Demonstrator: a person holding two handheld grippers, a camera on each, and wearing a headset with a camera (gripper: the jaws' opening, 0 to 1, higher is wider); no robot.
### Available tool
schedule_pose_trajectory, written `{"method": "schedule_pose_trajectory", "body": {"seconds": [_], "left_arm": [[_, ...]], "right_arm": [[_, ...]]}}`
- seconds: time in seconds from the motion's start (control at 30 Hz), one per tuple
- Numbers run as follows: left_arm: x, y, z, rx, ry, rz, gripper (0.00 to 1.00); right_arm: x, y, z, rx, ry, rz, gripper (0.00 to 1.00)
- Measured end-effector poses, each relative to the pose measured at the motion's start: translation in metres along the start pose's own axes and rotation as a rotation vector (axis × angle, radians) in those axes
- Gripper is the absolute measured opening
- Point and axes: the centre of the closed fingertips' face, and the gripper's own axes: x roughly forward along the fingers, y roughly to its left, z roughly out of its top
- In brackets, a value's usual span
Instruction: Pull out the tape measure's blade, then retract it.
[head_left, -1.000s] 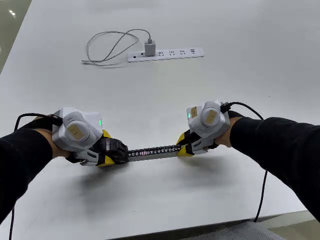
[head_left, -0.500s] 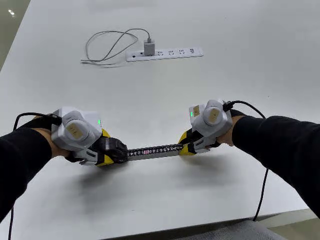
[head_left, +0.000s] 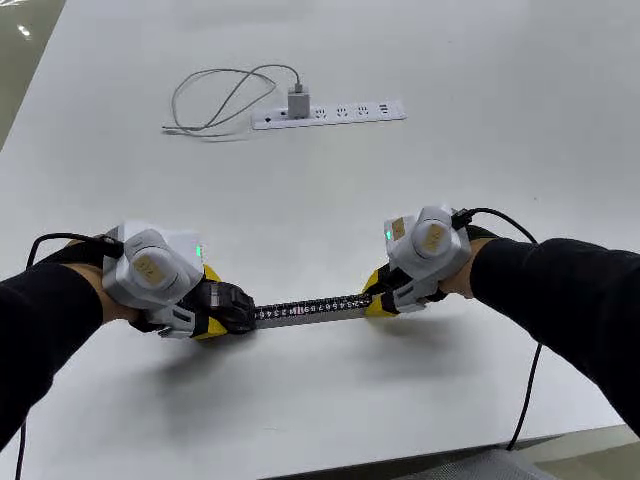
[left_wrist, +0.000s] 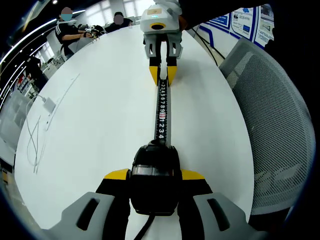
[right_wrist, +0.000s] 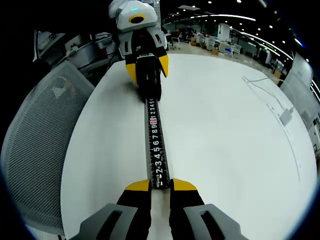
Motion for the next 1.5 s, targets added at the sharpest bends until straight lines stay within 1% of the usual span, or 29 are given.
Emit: {"method": "schedule_pose_trajectory", "body": {"seconds": [0.17,0.87,1.3,1.5], "left_arm": [[0.000,0.001,0.000,0.002,-0.001,-0.001,0.31],[0.002,0.002,-0.002,0.002,0.000,-0.002,0.31],[0.001,0.001,0.000,0.001,0.001,-0.001,0.31],[0.001,0.000,0.000,-0.002,0.005,-0.002,0.31]], "right_arm": [[-0.003,0.000,-0.005,-0.005,-0.001,-0.004,0.09],[-0.011,-0.001,-0.017,0.021,-0.003,-0.006,0.09],[-0.017,-0.002,-0.024,0.030,-0.005,-0.008,0.09],[-0.018,-0.002,-0.028,0.015,0.008,-0.007,0.09]]}}
